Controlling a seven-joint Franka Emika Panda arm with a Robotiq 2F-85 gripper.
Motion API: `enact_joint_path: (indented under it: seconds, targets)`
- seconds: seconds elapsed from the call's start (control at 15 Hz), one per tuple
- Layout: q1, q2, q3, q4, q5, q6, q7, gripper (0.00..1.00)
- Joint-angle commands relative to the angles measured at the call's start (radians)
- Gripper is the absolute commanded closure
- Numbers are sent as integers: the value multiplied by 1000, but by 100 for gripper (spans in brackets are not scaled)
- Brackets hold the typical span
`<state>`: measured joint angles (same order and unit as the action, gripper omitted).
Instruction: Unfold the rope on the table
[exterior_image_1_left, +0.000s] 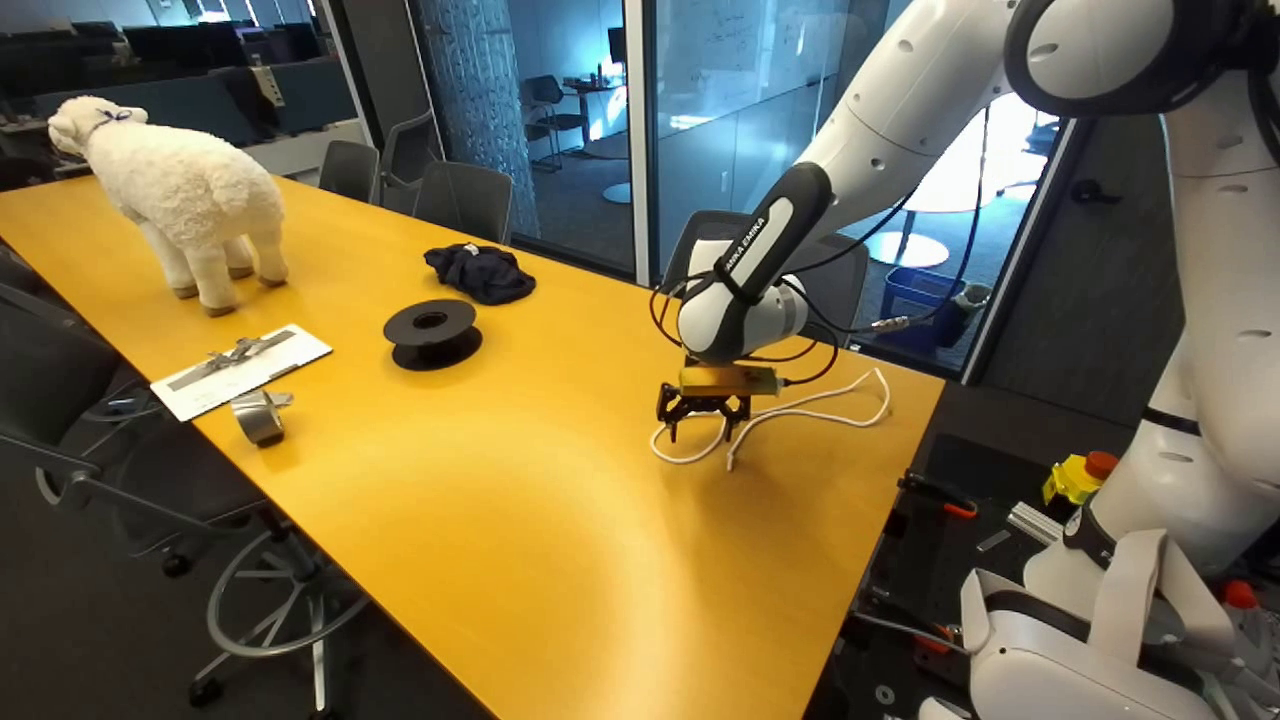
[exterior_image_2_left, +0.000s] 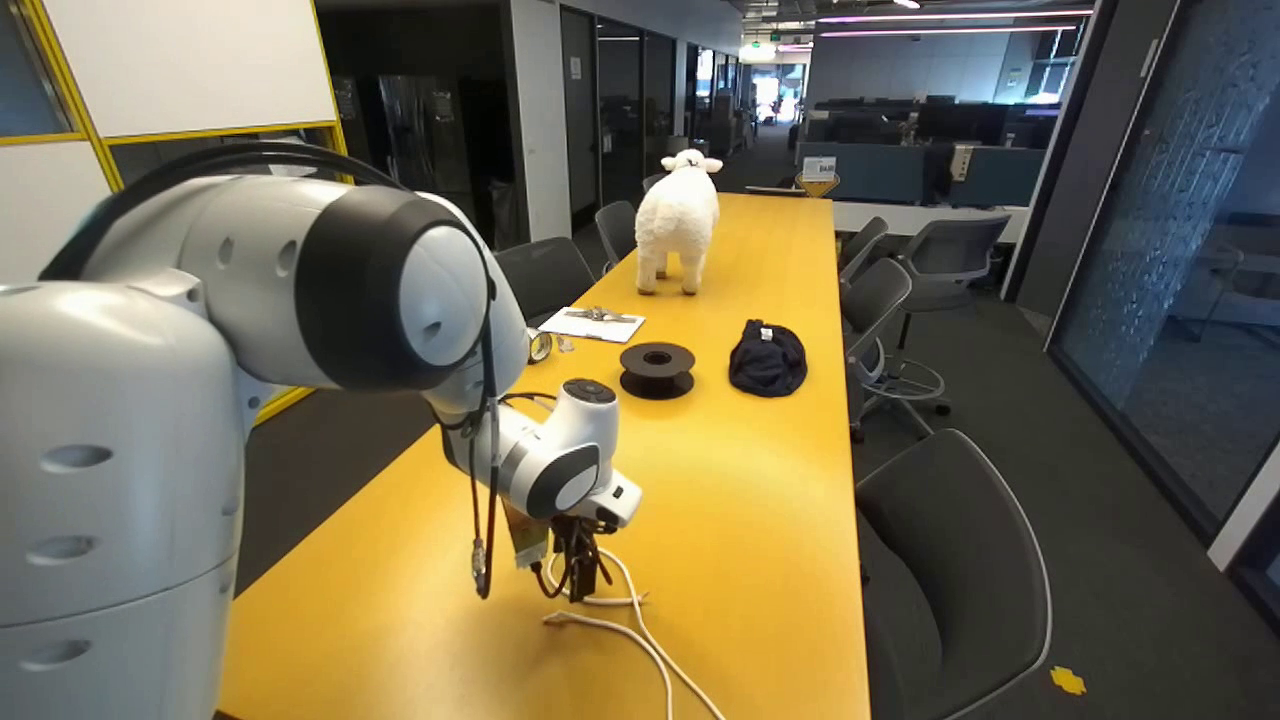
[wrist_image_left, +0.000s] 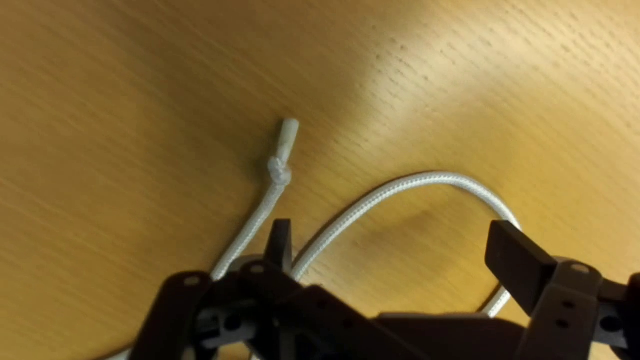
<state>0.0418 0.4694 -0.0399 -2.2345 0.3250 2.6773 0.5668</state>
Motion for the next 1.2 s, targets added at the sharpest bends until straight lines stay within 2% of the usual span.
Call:
enact_joint_path:
  seconds: [0.0,0.33,0.8,0.87,0.93,1.13]
  targets:
    - [39,30,-46,28,-2,29,105,0]
    - [61,37,-83,20,-24,46,193,0]
    - [61,49,-95,17,-37,46,249,0]
    - [64,53,-99,19,-45,39,253,25]
    - [64,57,-99,20,-50,38,251,26]
    - [65,62,-103,20,-69,38,260,49]
